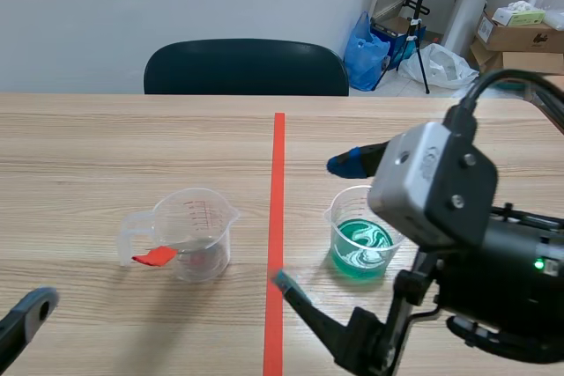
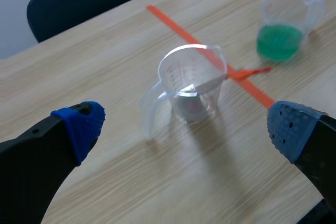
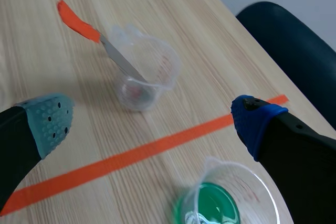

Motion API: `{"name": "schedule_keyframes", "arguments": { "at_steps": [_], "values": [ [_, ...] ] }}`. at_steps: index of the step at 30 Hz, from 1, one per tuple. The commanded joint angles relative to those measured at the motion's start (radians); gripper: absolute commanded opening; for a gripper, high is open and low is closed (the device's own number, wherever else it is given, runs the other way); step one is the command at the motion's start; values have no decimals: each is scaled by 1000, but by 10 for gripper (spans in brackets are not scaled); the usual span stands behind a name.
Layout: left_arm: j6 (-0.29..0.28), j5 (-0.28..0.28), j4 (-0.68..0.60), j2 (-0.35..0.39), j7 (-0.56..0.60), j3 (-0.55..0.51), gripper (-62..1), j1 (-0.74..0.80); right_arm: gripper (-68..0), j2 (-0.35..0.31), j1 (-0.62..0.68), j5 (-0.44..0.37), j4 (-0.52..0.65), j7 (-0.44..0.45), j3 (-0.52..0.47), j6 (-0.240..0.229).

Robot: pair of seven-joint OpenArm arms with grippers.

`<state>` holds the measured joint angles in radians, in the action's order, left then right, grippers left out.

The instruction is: Do the redox reaction experiment

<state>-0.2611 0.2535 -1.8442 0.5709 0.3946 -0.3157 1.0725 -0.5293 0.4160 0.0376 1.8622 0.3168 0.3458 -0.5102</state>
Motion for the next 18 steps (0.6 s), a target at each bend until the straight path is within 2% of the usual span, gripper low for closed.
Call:
{"name": "schedule_keyframes", "arguments": {
  "at_steps": [1,5,11,15,18],
  "values": [
    [6,3,9,-3,38,-16,14,31,-52,-13,-43,1,-26,14,21,4],
    [6,-12,39,-3,94,-53,14,106,-52,-13,-138,64,-96,60,120,4],
    [13,-12,76,-8,208,-99,12,231,-52,-6,-266,76,-203,160,253,5],
    [21,-13,99,-11,259,-131,12,244,-52,29,-340,126,-266,169,330,22],
    [34,-27,137,-46,264,-158,12,244,-52,58,-384,158,-307,192,370,24]
  ]
}}
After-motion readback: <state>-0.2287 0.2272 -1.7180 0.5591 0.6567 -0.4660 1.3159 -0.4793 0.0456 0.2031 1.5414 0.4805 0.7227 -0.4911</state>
